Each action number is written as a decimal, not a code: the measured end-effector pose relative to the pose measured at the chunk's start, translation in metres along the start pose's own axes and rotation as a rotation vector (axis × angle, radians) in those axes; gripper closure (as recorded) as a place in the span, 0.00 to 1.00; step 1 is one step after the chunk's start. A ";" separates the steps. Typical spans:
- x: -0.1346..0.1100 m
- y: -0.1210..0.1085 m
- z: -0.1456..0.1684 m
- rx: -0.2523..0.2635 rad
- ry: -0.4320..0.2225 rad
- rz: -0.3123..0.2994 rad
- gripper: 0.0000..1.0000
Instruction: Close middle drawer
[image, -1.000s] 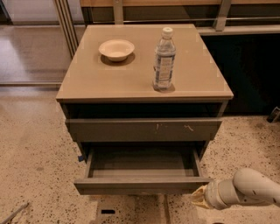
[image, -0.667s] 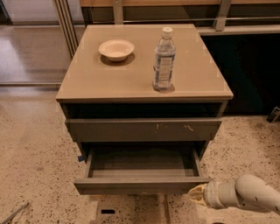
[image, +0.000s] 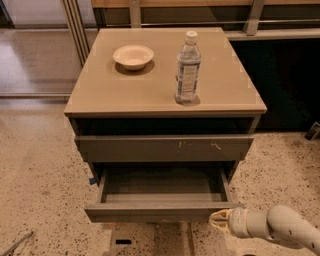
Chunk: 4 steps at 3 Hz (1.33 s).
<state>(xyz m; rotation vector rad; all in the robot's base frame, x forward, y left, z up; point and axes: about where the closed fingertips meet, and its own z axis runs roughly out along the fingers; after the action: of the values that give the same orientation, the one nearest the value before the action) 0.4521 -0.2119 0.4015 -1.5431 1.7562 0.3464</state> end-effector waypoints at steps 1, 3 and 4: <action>-0.002 -0.001 0.002 0.017 -0.004 -0.010 1.00; -0.019 -0.016 0.015 0.125 -0.034 -0.097 1.00; -0.023 -0.031 0.022 0.203 -0.056 -0.122 1.00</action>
Offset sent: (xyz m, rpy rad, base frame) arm 0.0188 0.0200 0.0102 -0.0180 -0.1783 -0.0095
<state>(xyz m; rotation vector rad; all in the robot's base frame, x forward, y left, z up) 0.4880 -0.1887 0.4107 -1.4714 1.5934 0.1439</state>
